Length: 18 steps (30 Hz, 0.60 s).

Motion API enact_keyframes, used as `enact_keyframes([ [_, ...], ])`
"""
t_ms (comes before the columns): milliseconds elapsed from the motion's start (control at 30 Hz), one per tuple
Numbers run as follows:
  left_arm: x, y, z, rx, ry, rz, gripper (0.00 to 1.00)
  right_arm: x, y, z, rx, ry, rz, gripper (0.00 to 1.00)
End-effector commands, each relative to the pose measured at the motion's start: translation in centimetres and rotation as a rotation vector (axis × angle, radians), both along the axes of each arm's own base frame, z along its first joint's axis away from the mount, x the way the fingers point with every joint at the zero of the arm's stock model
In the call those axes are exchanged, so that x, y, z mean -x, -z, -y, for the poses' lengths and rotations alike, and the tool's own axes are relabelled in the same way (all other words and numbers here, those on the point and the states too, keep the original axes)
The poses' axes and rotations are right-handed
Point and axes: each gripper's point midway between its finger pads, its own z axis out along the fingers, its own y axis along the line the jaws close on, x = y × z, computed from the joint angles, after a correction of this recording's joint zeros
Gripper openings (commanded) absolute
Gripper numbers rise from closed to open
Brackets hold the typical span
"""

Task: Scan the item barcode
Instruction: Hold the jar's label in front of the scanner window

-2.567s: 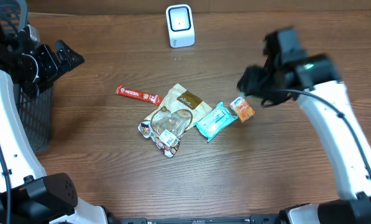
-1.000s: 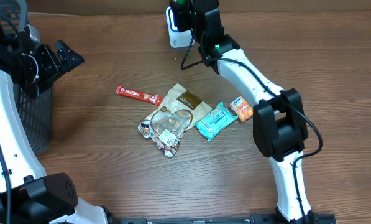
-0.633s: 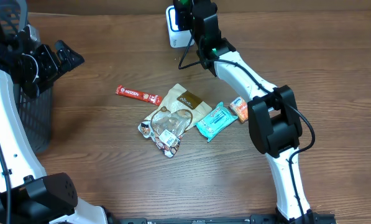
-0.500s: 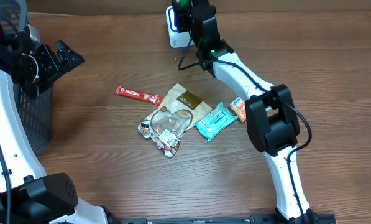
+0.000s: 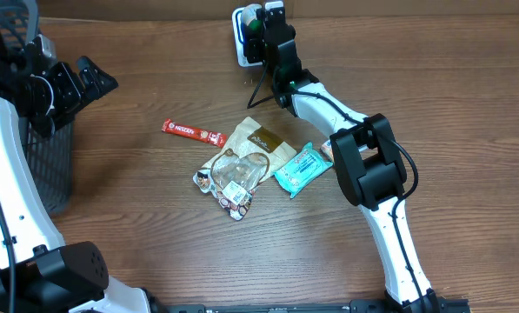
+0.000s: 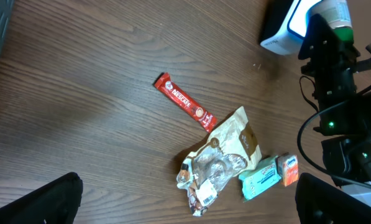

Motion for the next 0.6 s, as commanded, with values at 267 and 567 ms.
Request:
enact_keyframes([
  [267, -0.1, 0.3, 0.1, 0.006, -0.002, -0.008, 1.0, -0.5, -1.8, 0.3, -0.019, 0.004, 0.038, 0.04],
  [567, -0.1, 0.3, 0.1, 0.005, -0.002, -0.008, 1.0, -0.6, -0.2, 1.5, 0.01, 0.063, 0.001, 0.04],
])
